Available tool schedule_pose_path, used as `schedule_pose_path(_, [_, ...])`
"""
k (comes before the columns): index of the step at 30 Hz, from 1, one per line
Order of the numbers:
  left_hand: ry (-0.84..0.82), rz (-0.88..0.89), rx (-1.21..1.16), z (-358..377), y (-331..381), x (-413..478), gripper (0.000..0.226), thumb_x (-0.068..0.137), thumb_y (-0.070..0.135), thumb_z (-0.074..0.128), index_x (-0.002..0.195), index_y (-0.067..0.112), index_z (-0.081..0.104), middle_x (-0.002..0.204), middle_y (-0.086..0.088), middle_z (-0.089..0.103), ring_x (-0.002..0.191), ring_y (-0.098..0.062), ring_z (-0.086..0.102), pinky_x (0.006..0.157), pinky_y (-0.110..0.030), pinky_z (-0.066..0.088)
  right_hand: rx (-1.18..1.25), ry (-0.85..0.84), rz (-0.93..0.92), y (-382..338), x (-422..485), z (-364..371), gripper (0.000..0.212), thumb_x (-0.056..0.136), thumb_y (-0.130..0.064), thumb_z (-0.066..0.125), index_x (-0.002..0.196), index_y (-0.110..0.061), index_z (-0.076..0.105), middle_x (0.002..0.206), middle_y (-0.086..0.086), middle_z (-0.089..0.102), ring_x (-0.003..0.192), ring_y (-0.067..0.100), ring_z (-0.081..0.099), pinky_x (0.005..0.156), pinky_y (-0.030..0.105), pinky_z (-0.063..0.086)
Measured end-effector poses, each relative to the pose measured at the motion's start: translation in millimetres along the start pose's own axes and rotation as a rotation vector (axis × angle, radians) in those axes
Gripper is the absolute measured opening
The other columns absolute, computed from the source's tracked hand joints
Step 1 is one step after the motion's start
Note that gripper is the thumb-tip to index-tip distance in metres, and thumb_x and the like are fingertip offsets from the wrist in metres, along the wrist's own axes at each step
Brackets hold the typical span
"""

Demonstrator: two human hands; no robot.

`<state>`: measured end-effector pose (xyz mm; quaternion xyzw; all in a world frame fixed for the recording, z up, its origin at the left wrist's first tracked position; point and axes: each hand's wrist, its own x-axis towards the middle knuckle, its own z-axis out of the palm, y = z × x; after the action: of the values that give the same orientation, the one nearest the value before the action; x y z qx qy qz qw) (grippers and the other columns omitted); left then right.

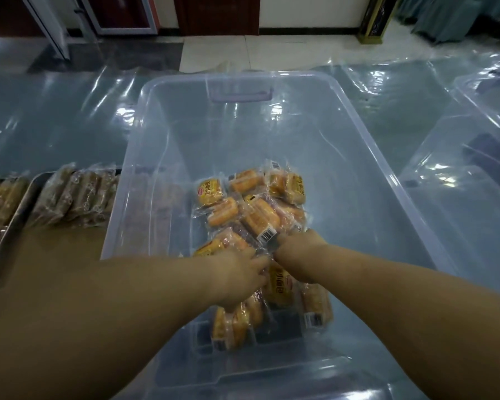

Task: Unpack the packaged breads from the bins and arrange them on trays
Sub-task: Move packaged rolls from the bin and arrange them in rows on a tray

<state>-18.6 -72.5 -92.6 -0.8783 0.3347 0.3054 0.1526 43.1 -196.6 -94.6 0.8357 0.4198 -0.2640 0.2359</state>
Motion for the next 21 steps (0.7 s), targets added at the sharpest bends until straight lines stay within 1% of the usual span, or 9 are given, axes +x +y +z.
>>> schedule_pose_path(3, [0.002, 0.023, 0.063, -4.2, 0.4, -1.0, 0.074, 0.078, 0.038, 0.069, 0.14, 0.019, 0.035, 0.144, -0.007, 0.022, 0.113, -0.028, 0.03, 0.078, -0.034, 0.038, 0.037, -0.041, -0.015, 1.8, -1.4, -0.7, 0.026, 0.088, -0.008, 0.059, 0.113, -0.013, 0.055, 0.098, 0.003, 0.055, 0.081, 0.02, 0.046, 0.071, 0.031, 0.039])
schedule_pose_path(5, [-0.033, 0.036, 0.06, -8.5, 0.3, -1.8, 0.069, 0.078, 0.038, 0.07, 0.137, 0.019, 0.04, 0.141, -0.005, 0.03, 0.112, -0.027, 0.032, 0.087, -0.038, 0.044, 0.112, -0.035, -0.022, 4.3, -0.5, -0.5, 0.026, 0.087, -0.005, 0.058, 0.112, -0.012, 0.055, 0.079, -0.001, 0.046, 0.077, 0.019, 0.046, 0.066, 0.029, 0.04])
schedule_pose_path(6, [-0.059, 0.033, 0.028, -9.8, -0.2, -2.5, 0.064, 0.078, 0.036, 0.07, 0.134, 0.019, 0.043, 0.136, -0.004, 0.039, 0.109, -0.025, 0.034, 0.087, -0.04, 0.045, 0.157, -0.016, -0.025, 5.4, 0.2, 0.4, 0.028, 0.087, -0.004, 0.058, 0.114, -0.011, 0.055, 0.079, 0.0, 0.046, 0.078, 0.019, 0.048, 0.066, 0.029, 0.042])
schedule_pose_path(8, [-0.1, 0.0, -0.058, -12.5, -2.4, -4.4, 0.056, 0.078, 0.03, 0.071, 0.128, 0.019, 0.048, 0.121, -0.003, 0.052, 0.1, -0.021, 0.039, 0.083, -0.038, 0.047, 0.238, 0.01, -0.017, 5.9, 2.2, 3.7, 0.031, 0.088, -0.005, 0.056, 0.119, -0.01, 0.054, 0.098, 0.005, 0.057, 0.09, 0.023, 0.056, 0.073, 0.03, 0.047])
schedule_pose_path(10, [-0.112, -0.043, -0.113, -16.0, -6.6, -7.6, 0.058, 0.077, 0.027, 0.073, 0.128, 0.019, 0.047, 0.114, -0.004, 0.056, 0.093, -0.019, 0.046, 0.078, -0.036, 0.05, 0.259, -0.019, -0.02, 2.3, 3.9, 8.6, 0.034, 0.09, -0.006, 0.054, 0.124, -0.009, 0.055, 0.117, 0.011, 0.058, 0.102, 0.027, 0.057, 0.085, 0.033, 0.049])
schedule_pose_path(12, [-0.12, -0.081, -0.127, -19.5, -11.8, -10.4, 0.063, 0.077, 0.028, 0.073, 0.132, 0.019, 0.043, 0.116, -0.005, 0.056, 0.091, -0.018, 0.046, 0.081, -0.036, 0.05, 0.234, -0.031, -0.053, -3.4, 4.8, 13.0, 0.04, 0.089, -0.006, 0.054, 0.129, -0.011, 0.052, 0.129, 0.013, 0.05, 0.113, 0.029, 0.051, 0.092, 0.036, 0.045])
schedule_pose_path(15, [-0.162, -0.124, -0.05, -22.7, -18.8, -13.5, 0.055, 0.079, 0.029, 0.071, 0.128, 0.017, 0.049, 0.118, -0.005, 0.054, 0.092, -0.02, 0.04, 0.079, -0.035, 0.043, 0.207, -0.016, -0.091, -7.0, 5.2, 18.5, 0.054, 0.087, -0.011, 0.059, 0.138, -0.017, 0.044, 0.147, 0.012, 0.028, 0.133, 0.034, 0.029, 0.105, 0.043, 0.036])
schedule_pose_path(18, [-0.19, -0.161, -0.038, -23.1, -23.1, -14.4, 0.049, 0.08, 0.027, 0.07, 0.125, 0.016, 0.052, 0.115, -0.005, 0.055, 0.092, -0.022, 0.04, 0.073, -0.035, 0.041, 0.289, -0.082, -0.068, -5.8, 5.7, 23.2, 0.056, 0.087, -0.013, 0.059, 0.14, -0.017, 0.041, 0.151, 0.011, 0.023, 0.137, 0.034, 0.024, 0.11, 0.045, 0.031])
schedule_pose_path(21, [-0.216, -0.181, -0.052, -24.9, -24.1, -13.7, 0.052, 0.08, 0.029, 0.07, 0.127, 0.017, 0.051, 0.115, -0.005, 0.055, 0.098, -0.024, 0.045, 0.081, -0.037, 0.046, 0.267, -0.087, -0.112, -3.8, 5.9, 22.8, 0.044, 0.088, -0.011, 0.057, 0.131, -0.014, 0.051, 0.138, 0.011, 0.039, 0.123, 0.03, 0.042, 0.098, 0.036, 0.042])
